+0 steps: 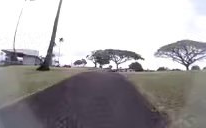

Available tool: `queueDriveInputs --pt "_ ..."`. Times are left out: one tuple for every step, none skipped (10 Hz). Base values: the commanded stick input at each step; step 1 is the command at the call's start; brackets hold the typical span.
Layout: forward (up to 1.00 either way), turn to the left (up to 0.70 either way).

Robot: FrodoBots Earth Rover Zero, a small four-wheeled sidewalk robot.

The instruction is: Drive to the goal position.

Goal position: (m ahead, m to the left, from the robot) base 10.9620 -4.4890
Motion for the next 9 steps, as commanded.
queueDriveInputs --pt "0.85 0.0" --pt "0.85 0.0" --pt "0.85 0.0" --pt "0.85 0.0" --pt "0.85 0.0" --pt "0.85 0.0" --pt "0.85 0.0" --pt "0.85 0.0" --pt "0.85 0.0"
